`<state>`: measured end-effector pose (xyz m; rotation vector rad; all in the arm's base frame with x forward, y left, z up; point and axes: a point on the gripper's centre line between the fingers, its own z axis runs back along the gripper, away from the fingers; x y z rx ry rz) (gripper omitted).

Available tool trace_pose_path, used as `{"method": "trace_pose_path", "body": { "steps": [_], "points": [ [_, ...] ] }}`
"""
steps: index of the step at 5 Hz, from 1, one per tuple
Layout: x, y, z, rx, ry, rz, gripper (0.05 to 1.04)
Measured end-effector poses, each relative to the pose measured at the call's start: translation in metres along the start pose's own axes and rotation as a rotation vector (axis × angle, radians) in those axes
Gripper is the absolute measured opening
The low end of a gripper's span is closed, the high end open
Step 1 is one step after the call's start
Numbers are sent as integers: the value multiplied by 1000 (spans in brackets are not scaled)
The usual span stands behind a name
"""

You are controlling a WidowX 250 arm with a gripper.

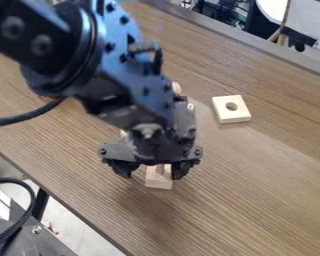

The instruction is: Take off the thing on the hole and put it on top of the table

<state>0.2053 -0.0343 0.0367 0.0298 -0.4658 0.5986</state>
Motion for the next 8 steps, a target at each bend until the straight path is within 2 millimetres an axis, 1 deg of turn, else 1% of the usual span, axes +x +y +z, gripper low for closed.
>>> {"method": "trace_pose_path", "body": {
  "steps": [2,3,4,5,7,8],
  "points": [
    [-1,0,-3,-39,-41,17,987],
    [-4,1,-7,-65,-57,29,938],
    [-7,-3,-11,-75,-55,5,655],
    [-9,-8,-12,-76,-59,-10,576],
    [-7,-8,-8,-41,-76,-19,575],
    [0,-10,1,-32,-105,-38,575]
  ]
}}
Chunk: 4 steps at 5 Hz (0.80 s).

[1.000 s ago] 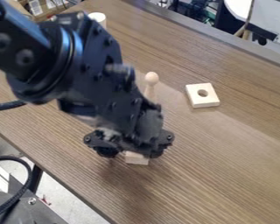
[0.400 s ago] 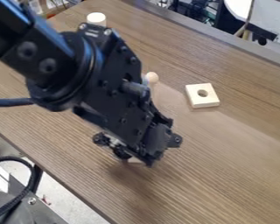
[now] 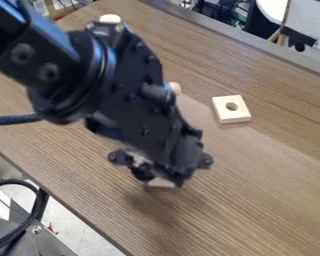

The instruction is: Take off the thing on the hole and put it on top of the table

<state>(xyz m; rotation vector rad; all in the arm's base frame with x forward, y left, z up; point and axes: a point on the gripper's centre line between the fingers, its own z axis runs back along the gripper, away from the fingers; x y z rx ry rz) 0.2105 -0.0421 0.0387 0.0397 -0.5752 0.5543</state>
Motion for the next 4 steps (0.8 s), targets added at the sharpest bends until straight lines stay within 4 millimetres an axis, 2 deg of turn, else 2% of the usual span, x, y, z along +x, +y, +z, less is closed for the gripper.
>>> {"method": "trace_pose_path", "body": {
  "steps": [4],
  "points": [
    [11,-1,16,-4,-56,-2,575]
  ]
}}
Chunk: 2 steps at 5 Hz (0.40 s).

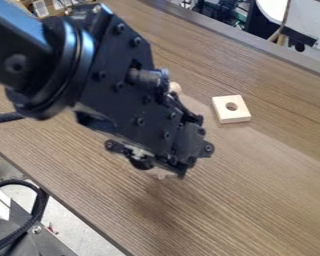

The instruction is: Take off the thing on the hole and put it on top of the table

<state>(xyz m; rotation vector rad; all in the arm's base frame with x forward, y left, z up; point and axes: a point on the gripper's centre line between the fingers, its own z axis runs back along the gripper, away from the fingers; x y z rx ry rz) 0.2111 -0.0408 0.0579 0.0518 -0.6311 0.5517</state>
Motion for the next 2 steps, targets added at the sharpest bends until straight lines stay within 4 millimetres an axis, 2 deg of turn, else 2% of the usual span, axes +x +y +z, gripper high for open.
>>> {"method": "trace_pose_path", "body": {
  "steps": [2],
  "points": [
    [9,-2,10,-4,-40,-2,575]
  ]
}}
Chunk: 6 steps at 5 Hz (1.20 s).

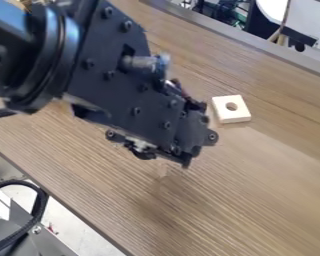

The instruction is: Take off the thing on the hole and put it on top of the table

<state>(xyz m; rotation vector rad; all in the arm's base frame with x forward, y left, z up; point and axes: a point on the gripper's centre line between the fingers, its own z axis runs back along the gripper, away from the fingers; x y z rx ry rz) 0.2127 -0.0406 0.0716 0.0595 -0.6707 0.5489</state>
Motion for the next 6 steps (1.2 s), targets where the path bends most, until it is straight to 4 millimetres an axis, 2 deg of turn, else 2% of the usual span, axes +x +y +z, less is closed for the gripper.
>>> {"method": "trace_pose_path", "body": {
  "steps": [4,6],
  "points": [
    [22,8,18,3,-82,53,575],
    [24,48,13,91,-78,121,575]
  ]
}}
